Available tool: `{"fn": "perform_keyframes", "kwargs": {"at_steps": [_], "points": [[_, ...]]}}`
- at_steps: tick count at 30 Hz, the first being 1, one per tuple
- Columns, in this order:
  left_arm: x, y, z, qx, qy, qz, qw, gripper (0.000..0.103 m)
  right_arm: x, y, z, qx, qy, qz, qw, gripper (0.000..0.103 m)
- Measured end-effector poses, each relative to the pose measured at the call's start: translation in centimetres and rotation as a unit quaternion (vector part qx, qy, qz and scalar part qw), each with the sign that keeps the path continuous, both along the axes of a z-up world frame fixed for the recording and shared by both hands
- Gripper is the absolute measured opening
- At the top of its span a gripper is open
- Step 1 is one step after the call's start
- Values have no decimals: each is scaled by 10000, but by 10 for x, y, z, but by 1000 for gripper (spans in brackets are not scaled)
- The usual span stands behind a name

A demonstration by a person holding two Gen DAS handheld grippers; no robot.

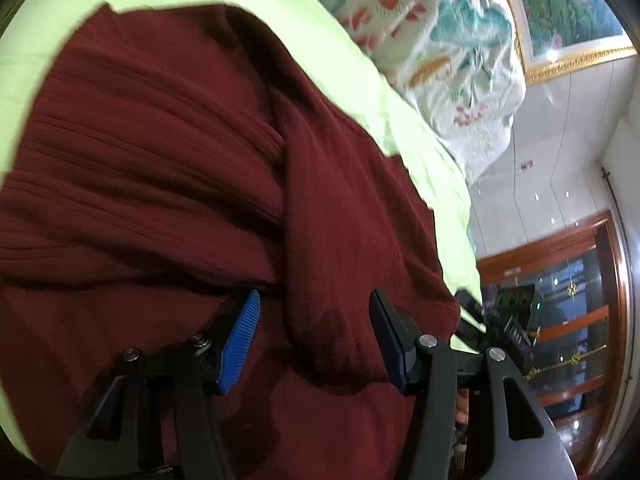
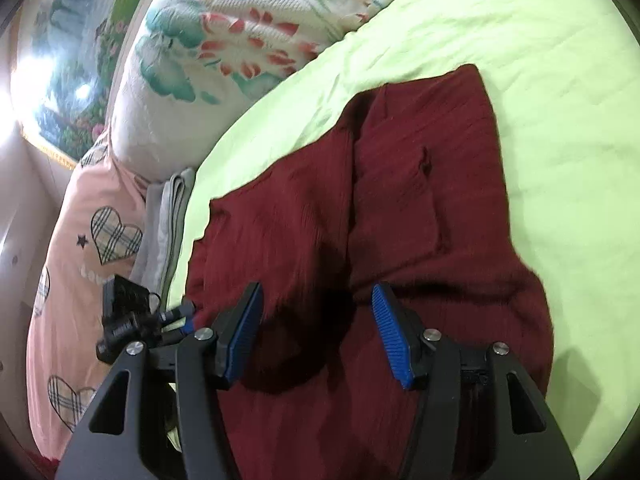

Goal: Fold large clothes

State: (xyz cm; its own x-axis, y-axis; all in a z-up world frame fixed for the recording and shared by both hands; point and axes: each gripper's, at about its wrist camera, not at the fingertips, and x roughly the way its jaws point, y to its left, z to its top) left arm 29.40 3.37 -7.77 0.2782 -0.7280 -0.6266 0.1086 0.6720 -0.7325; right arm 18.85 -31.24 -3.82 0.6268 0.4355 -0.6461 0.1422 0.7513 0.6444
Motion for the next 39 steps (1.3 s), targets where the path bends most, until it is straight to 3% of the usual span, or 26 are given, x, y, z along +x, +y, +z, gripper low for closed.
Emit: {"fn": "perform_keyframes", "kwargs": {"at_steps": [1, 2, 3, 4, 9, 11, 13, 18, 20, 23, 24, 25, 27, 31, 37, 39], "points": [[1, -6, -2, 46, 11, -42, 10000, 55, 4, -1, -1, -12, 19, -38, 10000, 58], [2, -12, -4, 134, -24, -66, 9999, 44, 7, 0, -2, -7, 33, -66, 10000, 58], [2, -17, -4, 225, -82, -95, 9997, 30, 10, -1, -3, 32, 53, -96, 9999, 58], [2, -22, -5, 296, -103, -178, 9994, 2, 11, -2, -4, 94, 66, -115, 9999, 58], [-4, 2, 15, 524, -648, 348, 9959, 2, 15, -2, -6, 234, 50, -150, 9996, 58], [-4, 21, 13, 652, -631, 635, 9938, 2, 16, -1, -8, 246, 48, -138, 9996, 58], [-2, 32, 8, 541, -549, 809, 9937, 2, 19, 2, -9, 253, 43, -124, 9996, 58], [-4, 31, 4, 477, -532, 834, 9939, 2, 27, 8, -11, 298, 45, -166, 9994, 57], [-4, 30, 0, 470, -486, 827, 9943, 2, 31, 14, -16, 239, 127, -170, 9995, 52], [-2, 31, -3, 430, -418, 849, 9946, 2, 39, 18, -24, 274, 295, -119, 9991, 34], [-1, 30, -3, 423, -410, 860, 9946, 2, 41, 19, -25, 325, 310, -90, 9989, 9], [0, 30, -2, 393, -389, 881, 9946, 2, 44, 19, -22, 320, 293, -55, 9990, 6], [0, 28, 5, 357, -456, 869, 9945, 2, 44, 15, -7, 187, 14, -151, 9997, 6], [1, 10, 22, 674, -793, 686, 9922, 2, 42, -4, 30, -126, -519, -419, 9977, 5], [2, -4, 12, 779, -745, 515, 9928, 3, 40, -9, 4, -652, 247, -454, 9965, 10], [-3, -9, 13, 901, -784, 451, 9918, 3, 29, -8, 12, -879, 153, -630, 9940, 10]]}}
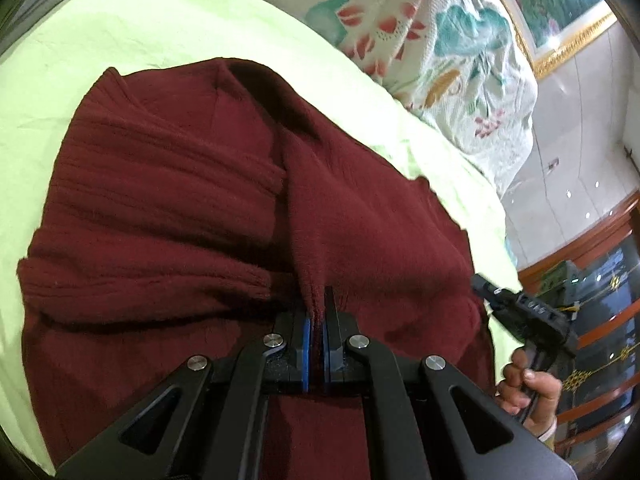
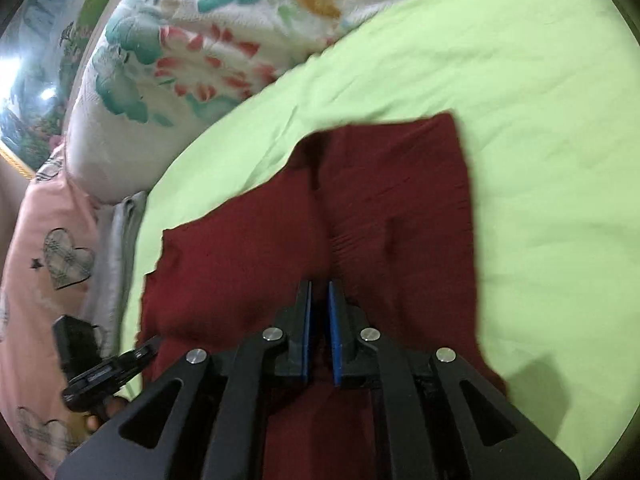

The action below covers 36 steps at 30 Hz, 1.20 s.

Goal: Fold large clothes

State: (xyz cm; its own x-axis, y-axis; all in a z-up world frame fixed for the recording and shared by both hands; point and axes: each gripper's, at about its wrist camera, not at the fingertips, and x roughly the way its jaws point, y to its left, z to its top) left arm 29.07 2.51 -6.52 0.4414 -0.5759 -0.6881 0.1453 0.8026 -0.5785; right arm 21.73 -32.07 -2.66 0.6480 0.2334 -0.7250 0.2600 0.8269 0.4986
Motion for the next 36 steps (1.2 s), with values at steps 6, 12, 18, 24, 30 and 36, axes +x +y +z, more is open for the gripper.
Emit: {"fn": "perform_keyframes", "kwargs": {"at_steps": [6, 12, 18, 24, 30, 36], "points": [[-5, -5, 0, 193, 82, -16, 9998, 4, -11, 46, 13, 22, -324, 898, 9954, 15], [-23, 7, 2, 412, 134, 4, 9991, 19, -13, 43, -20, 205, 405, 713, 9964, 19], [-67, 43, 14, 576, -30, 241, 9980, 37, -67, 23, 16, 152, -156, 362, 9991, 47], [-129, 96, 13, 818, -110, 769, 9936, 61, -140, 0, 20, 102, -206, -55, 9997, 48], [-173, 131, -6, 576, 143, 840, 9947, 63, -190, -14, 12, 73, -62, -292, 9995, 54], [-199, 117, -7, 459, 118, 253, 9986, 64, -214, 1, -7, 601, 84, 326, 9976, 54]]}}
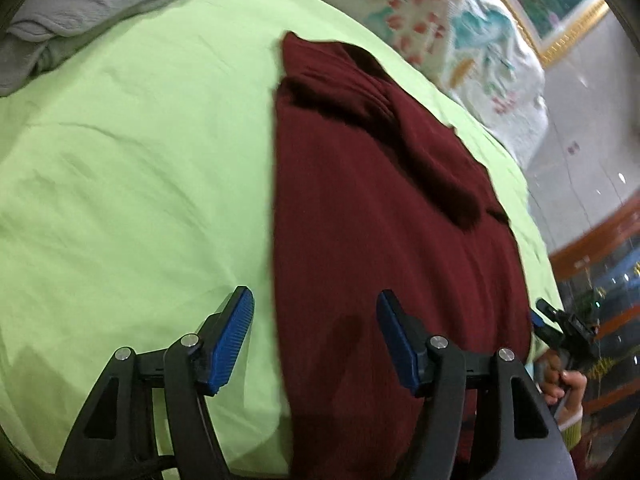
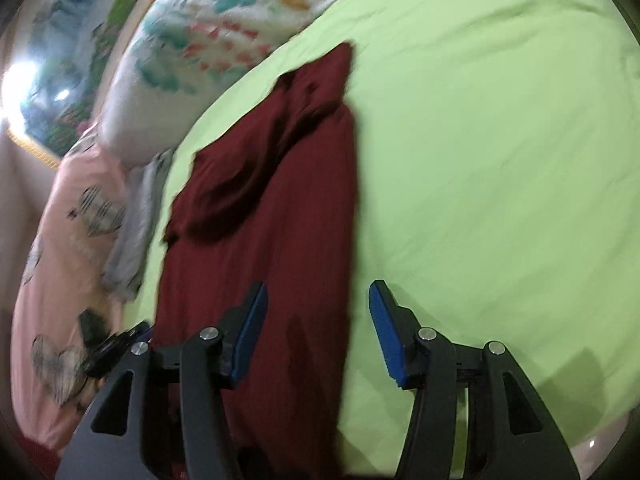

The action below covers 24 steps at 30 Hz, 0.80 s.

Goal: Fold large clothes

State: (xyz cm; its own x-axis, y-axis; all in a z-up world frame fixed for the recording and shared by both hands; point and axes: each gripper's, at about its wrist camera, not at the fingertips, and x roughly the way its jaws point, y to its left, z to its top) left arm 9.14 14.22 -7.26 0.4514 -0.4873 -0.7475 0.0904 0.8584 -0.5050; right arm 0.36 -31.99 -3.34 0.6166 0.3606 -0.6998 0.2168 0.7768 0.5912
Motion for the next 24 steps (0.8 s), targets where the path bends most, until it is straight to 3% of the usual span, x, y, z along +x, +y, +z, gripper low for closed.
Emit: {"fn": "perform_keyframes", "kwargs": {"at_steps": [4, 10, 12, 14, 17, 22, 24], "points": [[-16, -6, -7, -482, 86, -322, 9983, 63, -11, 18, -5, 429, -70, 552, 9975, 54], [-38, -14, -9, -716, 55, -584, 9957, 58, -31, 37, -18, 849, -120, 1140, 9898, 54], [-42, -16, -10, -784, 69, -650, 9948, 53, -35, 41, -22, 879, -164, 1209, 9886, 54], [-42, -18, -12, -783, 114, -676, 9946, 37, -36, 43, -25, 917, -235, 1165, 9887, 52], [-43, -16, -15, -733, 176, -659, 9950, 12, -35, 45, -27, 869, -190, 1162, 9892, 35], [-49, -19, -14, -613, 64, -677, 9958, 7, -35, 54, -29, 569, -40, 1317, 9896, 11], [-51, -19, -12, -663, -4, -602, 9960, 6, -32, 56, -27, 508, -76, 1305, 9901, 6]]}}
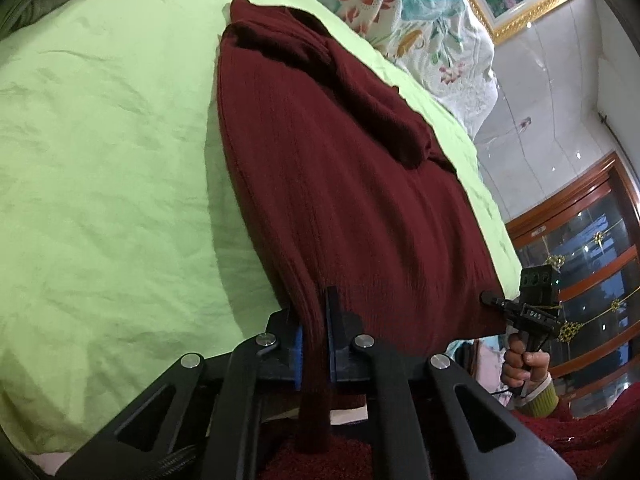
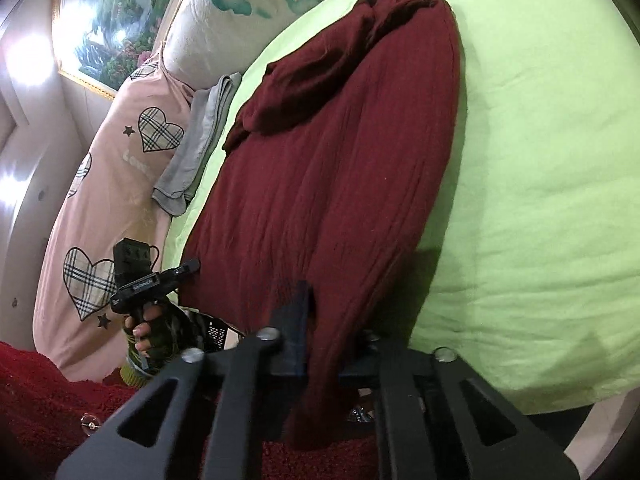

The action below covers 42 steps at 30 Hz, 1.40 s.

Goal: Fold large clothes

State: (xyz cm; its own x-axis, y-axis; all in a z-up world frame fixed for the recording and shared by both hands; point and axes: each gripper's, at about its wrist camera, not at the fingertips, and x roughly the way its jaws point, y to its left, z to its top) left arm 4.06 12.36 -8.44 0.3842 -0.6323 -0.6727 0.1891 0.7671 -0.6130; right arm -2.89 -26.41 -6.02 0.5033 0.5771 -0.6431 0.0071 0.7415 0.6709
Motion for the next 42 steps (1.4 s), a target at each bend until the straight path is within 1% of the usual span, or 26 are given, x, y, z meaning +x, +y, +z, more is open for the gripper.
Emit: {"fn": "perform_keyframes", "kwargs": {"at_steps": [3, 6, 8, 10, 14, 16, 19, 20, 22, 24, 26, 29, 31, 32, 35, 37, 38, 40, 42], "points": [[1, 4, 5, -161, -79, 158, 9997, 6, 3, -3, 8, 62, -177, -43, 9998, 6], [2, 5, 17, -256, -202, 259, 9991, 5, 6, -5, 20, 170, -373, -38, 9992, 5], [3, 6, 28, -323, -352, 328, 9983, 3, 9, -8, 31, 294, -569, -64, 9979, 5], [8, 8, 44, -437, -548, 433, 9966, 3, 13, -12, 42, 390, -775, -93, 9962, 5], [30, 11, 78, -678, -937, 624, 9913, 3, 29, -21, 68, 516, -1234, -178, 9909, 5], [47, 6, 96, -684, -1161, 631, 9889, 3, 45, -28, 84, 524, -1478, -258, 9873, 5], [85, -4, 123, -542, -1462, 649, 9856, 3, 72, -41, 100, 505, -1649, -410, 9842, 5], [97, -7, 129, -507, -1519, 698, 9846, 3, 86, -46, 105, 418, -1680, -490, 9837, 5], [134, -9, 138, -471, -1550, 879, 9829, 3, 111, -56, 111, 319, -1696, -663, 9828, 5], [167, -9, 141, -445, -1440, 1062, 9829, 3, 142, -71, 111, 394, -1635, -865, 9820, 5], [206, -9, 138, -410, -1267, 1226, 9835, 3, 176, -84, 106, 400, -1508, -1035, 9823, 5], [256, -18, 123, -142, -1072, 1347, 9850, 3, 224, -97, 92, 84, -1133, -1280, 9852, 5], [284, -23, 103, 69, -859, 1392, 9865, 3, 247, -104, 74, -50, -829, -1434, 9862, 5], [294, -24, 93, 144, -760, 1399, 9871, 3, 261, -108, 59, -136, -578, -1504, 9868, 5], [321, -26, 58, 375, -423, 1502, 9870, 3, 279, -114, 27, -234, -108, -1595, 9869, 5], [333, -22, 36, 383, -188, 1566, 9867, 3, 283, -119, 11, -158, 48, -1658, 9860, 6], [334, -20, 28, 333, -123, 1580, 9868, 4, 283, -123, 4, -15, 68, -1697, 9855, 6], [336, -16, 18, 190, -40, 1601, 9869, 5, 281, -127, 3, 126, 11, -1731, 9848, 6], [334, -13, 19, 126, -82, 1602, 9870, 8, 279, -127, 6, 128, 14, -1722, 9850, 7]]}}
